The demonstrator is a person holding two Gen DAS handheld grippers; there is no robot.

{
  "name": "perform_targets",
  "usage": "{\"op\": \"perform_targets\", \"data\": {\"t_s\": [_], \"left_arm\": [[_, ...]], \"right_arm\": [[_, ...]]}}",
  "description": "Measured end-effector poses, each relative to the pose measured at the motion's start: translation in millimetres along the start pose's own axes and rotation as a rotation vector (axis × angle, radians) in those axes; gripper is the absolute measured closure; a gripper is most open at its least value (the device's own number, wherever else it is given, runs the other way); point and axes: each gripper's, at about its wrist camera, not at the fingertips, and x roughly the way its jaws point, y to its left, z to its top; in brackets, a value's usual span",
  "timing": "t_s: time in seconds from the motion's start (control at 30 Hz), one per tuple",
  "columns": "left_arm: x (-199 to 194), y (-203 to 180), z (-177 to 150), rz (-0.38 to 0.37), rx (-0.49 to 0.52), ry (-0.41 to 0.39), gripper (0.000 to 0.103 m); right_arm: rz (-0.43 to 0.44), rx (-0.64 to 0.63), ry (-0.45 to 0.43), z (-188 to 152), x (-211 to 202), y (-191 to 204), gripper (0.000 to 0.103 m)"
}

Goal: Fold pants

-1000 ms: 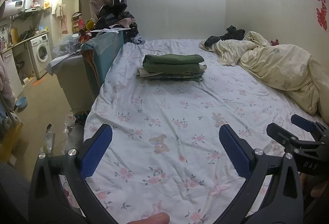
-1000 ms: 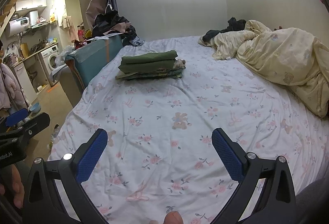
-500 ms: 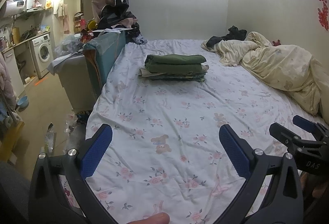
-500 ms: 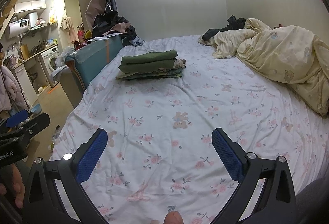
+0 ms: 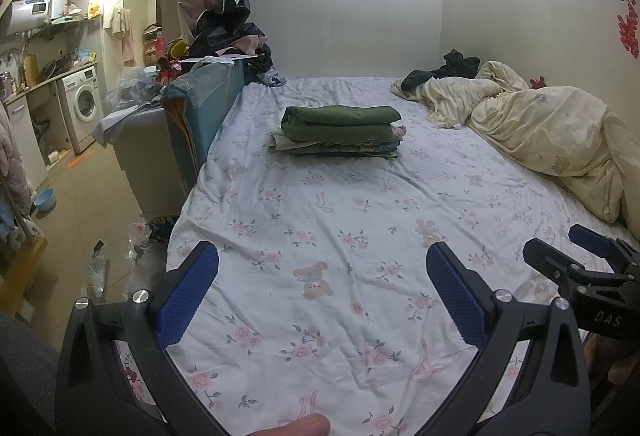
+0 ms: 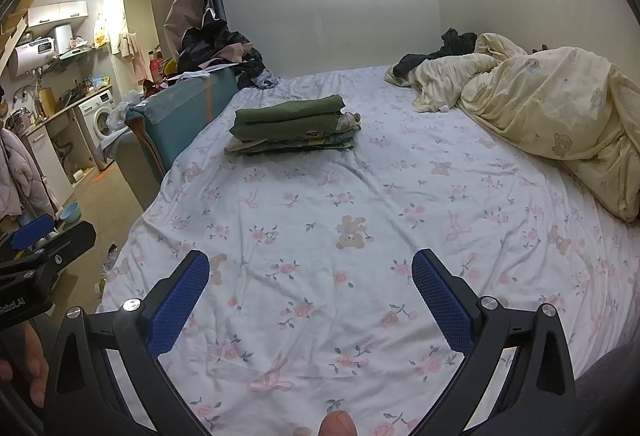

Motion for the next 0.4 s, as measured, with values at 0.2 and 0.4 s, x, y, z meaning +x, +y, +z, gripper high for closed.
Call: {"op": "perform_targets", "data": {"t_s": [0.2,0.4], "left_arm": [[-0.3,0.6,-0.4,0.003,0.000,-0.002,0.001],[-0.6,2.0,-1.5,-0.002,-0.004,0.003,0.001]], "right_arm": [[0.001,0.002,0.000,-0.3,-0.1,0.1,0.000],[0.003,0.006,-0.001,-1.4,-1.2,2.1,0.000]]}}
